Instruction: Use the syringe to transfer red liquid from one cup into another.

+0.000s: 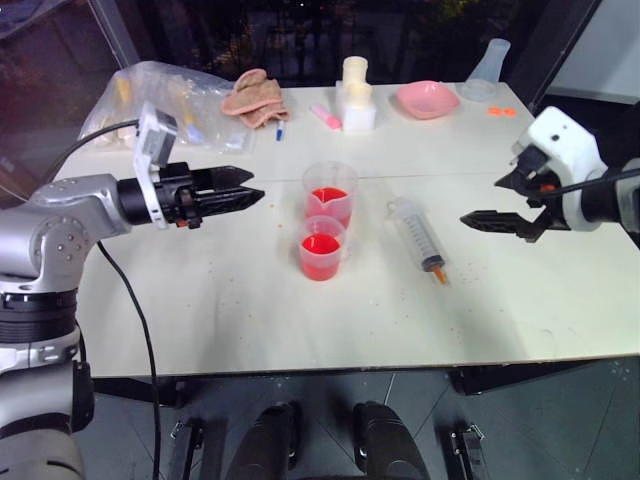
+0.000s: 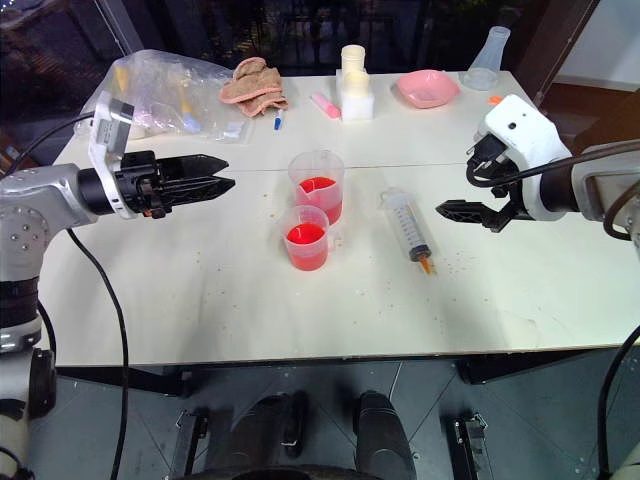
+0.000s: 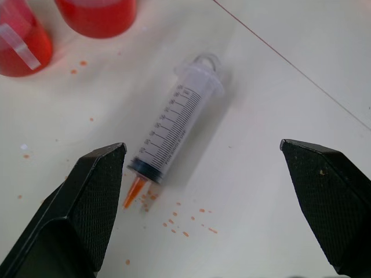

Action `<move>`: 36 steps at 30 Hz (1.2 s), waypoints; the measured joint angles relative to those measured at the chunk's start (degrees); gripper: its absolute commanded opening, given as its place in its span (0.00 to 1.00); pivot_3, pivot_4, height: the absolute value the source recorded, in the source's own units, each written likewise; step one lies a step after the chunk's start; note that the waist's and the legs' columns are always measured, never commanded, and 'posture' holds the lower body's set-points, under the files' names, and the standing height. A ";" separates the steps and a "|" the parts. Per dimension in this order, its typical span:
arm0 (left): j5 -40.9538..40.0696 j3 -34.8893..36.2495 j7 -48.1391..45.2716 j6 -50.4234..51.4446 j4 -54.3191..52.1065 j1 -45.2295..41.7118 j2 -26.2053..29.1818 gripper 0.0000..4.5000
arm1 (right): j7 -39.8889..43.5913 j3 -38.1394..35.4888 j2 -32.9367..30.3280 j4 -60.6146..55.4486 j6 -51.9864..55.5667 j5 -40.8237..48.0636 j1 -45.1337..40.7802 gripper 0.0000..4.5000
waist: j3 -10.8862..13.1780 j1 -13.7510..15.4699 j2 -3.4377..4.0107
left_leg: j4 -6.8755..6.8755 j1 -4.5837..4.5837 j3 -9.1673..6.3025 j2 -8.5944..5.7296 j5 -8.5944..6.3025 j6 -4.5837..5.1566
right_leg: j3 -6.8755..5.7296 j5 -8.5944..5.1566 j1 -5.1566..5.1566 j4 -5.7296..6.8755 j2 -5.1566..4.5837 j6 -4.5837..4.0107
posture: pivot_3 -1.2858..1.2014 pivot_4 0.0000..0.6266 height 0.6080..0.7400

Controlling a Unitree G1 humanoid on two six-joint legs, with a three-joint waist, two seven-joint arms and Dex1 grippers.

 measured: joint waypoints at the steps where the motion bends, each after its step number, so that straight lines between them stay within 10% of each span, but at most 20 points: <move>1: 0.03 0.04 -0.05 -0.09 0.05 -0.21 0.06 0.60 | -0.01 0.73 0.39 0.76 0.49 -0.14 -1.06 0.98 | 0.00 0.03 0.00 | 0.00 0.00 0.00 0.00 0.00 0.00 | -0.01 0.00 0.00 0.00 0.00 0.00 | 0.52 0.24 1.00; 15: 1.41 -0.46 0.16 -1.67 1.56 -1.74 -1.86 0.60 | -5.33 23.67 25.94 49.38 16.63 -8.71 -39.10 0.98 | 0.01 -0.13 0.00 | -0.05 -0.04 0.15 0.03 0.01 -0.03 | 0.12 0.11 -0.17 0.06 0.08 -0.07 | 0.52 0.24 1.00; 25: 0.95 0.20 2.14 -1.53 -1.48 1.20 -2.31 0.60 | -0.04 31.33 40.26 78.00 -2.22 -21.69 -41.60 0.98 | 0.01 -0.63 0.01 | -0.05 -0.04 0.16 0.01 0.04 -0.09 | 0.11 0.16 -0.28 0.23 0.18 0.01 | 0.52 0.24 1.00; 36: -0.20 2.37 4.35 -1.09 -4.71 3.95 -2.14 0.60 | -3.21 24.21 48.03 91.27 -17.81 -30.17 -40.51 0.98 | 0.00 -1.86 0.02 | -0.08 0.00 0.09 0.04 0.08 -0.20 | 0.14 0.19 -0.28 0.28 0.37 -0.03 | 0.52 0.24 1.00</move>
